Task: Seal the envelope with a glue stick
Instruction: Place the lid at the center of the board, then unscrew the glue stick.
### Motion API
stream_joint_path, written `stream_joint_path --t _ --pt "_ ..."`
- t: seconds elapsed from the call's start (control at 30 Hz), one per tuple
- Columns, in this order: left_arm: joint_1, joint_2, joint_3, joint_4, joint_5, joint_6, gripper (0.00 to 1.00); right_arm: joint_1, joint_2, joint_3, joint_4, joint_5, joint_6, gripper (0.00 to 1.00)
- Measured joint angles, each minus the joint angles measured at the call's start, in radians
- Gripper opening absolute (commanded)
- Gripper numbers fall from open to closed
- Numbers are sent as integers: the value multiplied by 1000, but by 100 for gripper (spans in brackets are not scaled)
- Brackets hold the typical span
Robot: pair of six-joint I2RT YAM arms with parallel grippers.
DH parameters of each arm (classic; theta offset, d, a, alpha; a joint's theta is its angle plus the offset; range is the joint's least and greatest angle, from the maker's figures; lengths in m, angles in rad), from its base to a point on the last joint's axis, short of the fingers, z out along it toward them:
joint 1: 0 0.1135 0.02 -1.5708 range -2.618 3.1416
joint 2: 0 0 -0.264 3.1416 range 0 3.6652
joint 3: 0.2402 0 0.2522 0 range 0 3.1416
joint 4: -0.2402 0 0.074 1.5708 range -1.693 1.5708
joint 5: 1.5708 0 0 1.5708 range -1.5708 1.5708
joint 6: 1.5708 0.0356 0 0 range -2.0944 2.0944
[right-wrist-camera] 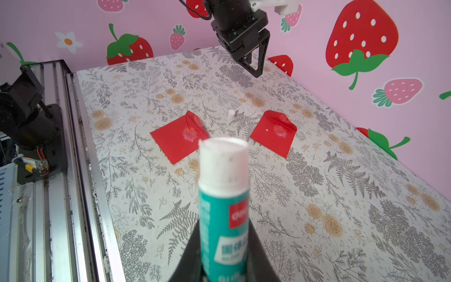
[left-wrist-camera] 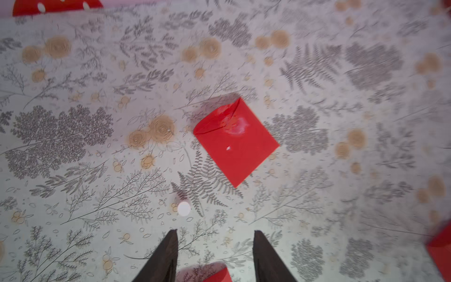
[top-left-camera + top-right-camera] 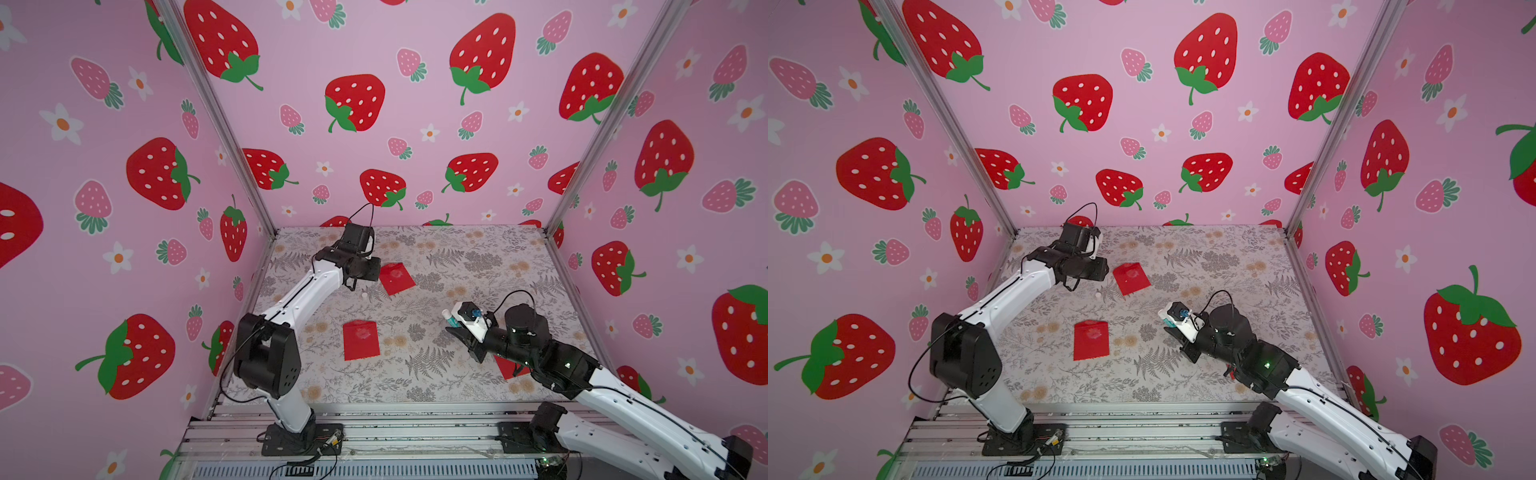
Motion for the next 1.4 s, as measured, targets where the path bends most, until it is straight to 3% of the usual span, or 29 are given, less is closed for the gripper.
stream_joint_path --t 0.37,0.73,1.0,1.4 --pt "-116 -389 -215 274 317 21 48 0 -71 43 95 1 74 0" --pt "-220 -572 -322 473 635 88 46 0 -70 100 142 -50 101 0" --pt "-294 -615 -326 521 777 131 46 0 -67 106 180 -160 111 0" --pt "-368 -576 -321 527 813 172 46 0 -32 155 242 -322 155 0"
